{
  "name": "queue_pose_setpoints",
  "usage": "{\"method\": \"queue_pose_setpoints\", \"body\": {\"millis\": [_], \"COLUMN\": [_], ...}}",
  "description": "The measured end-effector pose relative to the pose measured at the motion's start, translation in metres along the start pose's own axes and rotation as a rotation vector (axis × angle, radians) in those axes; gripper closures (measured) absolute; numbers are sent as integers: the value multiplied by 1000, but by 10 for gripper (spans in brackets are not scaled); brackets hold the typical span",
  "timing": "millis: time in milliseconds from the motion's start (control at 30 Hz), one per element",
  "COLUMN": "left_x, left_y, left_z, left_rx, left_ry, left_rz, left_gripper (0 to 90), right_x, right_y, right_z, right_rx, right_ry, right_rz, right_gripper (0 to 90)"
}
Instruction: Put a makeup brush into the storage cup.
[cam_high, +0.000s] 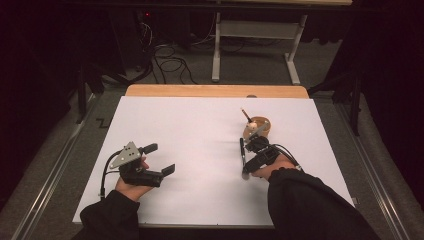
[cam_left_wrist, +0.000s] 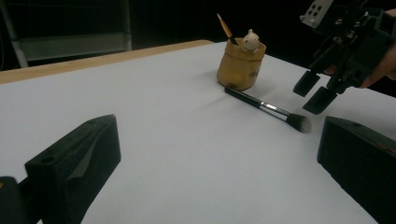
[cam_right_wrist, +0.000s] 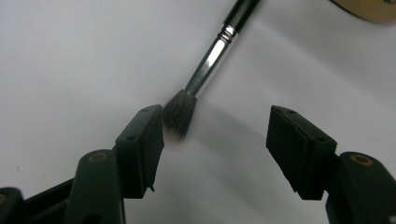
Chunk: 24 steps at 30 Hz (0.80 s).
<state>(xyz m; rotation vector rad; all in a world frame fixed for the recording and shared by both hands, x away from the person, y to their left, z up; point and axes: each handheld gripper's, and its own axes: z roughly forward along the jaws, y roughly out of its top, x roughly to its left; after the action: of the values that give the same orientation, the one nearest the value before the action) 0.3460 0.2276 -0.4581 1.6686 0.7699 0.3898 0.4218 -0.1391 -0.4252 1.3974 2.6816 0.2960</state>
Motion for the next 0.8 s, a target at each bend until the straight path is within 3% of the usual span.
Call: {"method": "queue_pose_setpoints", "body": {"millis": [267,533,800], "left_x": [0,0,0], "left_y": [1,1,1], "left_z": [-1,-1,-1], "left_rx": [-6,-7,-7], "left_ry": [0,-1,-4], "left_rz": [8,8,10], "left_gripper": [2,2,2], "right_x": [3,5,4], "right_y": [19,30,38], "right_z": [7,15,21], "right_rx": [3,3,0], "right_ry": [2,-6,-13], "right_rz": [17,18,34], "right_gripper": [436,548,589]}}
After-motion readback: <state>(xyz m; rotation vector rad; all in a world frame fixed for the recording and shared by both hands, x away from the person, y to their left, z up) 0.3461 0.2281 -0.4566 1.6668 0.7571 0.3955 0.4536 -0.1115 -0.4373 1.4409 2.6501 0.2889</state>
